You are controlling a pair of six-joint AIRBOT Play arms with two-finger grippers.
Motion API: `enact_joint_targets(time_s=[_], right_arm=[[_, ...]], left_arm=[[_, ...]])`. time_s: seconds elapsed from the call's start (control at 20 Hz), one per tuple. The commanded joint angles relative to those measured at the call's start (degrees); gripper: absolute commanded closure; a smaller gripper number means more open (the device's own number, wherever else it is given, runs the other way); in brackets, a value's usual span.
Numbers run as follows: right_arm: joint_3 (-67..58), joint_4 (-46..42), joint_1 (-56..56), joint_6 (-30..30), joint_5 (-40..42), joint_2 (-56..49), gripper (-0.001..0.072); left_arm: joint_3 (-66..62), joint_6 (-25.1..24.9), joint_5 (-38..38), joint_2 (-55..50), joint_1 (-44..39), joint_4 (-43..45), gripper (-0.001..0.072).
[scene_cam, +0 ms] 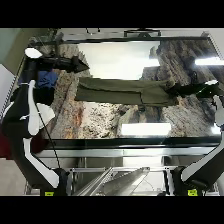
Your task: Fold the shirts.
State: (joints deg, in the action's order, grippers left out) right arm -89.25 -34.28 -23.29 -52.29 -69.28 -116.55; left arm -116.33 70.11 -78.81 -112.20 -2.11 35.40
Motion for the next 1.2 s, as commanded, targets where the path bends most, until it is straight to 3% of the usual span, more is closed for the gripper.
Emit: enact_joint_targets(time_s=[0.0,0.2,0.5,0.85,1.0,1.15], right_arm=[[-0.3,0.9,0.5,-1.7,-2.3,1.9,0.0685],[-1.7,1.1,0.6,-3.7,-5.4,8.0,0.0685],[-6.6,8.9,1.6,-5.9,-14.1,15.7,0.0685],[-9.7,10.1,6.6,-10.5,-17.7,18.1,0.0685],[-9.7,10.4,9.2,-14.9,-16.2,18.2,0.0684],[-9.8,14.7,14.4,-15.5,-11.3,18.2,0.0684]], left_arm=[[0.0,1.1,4.2,-4.9,-9.0,8.9,0.0703],[0.0,5.5,16.1,-12.0,-19.4,17.4,0.0703],[-0.5,11.8,28.3,-18.5,-26.9,17.0,0.0702],[-1.3,13.8,28.1,-19.4,-26.9,13.7,0.0702],[-3.2,11.6,19.3,-16.8,-23.9,5.8,0.0701],[-3.5,5.7,9.6,-7.6,-16.4,-5.4,0.0701]])
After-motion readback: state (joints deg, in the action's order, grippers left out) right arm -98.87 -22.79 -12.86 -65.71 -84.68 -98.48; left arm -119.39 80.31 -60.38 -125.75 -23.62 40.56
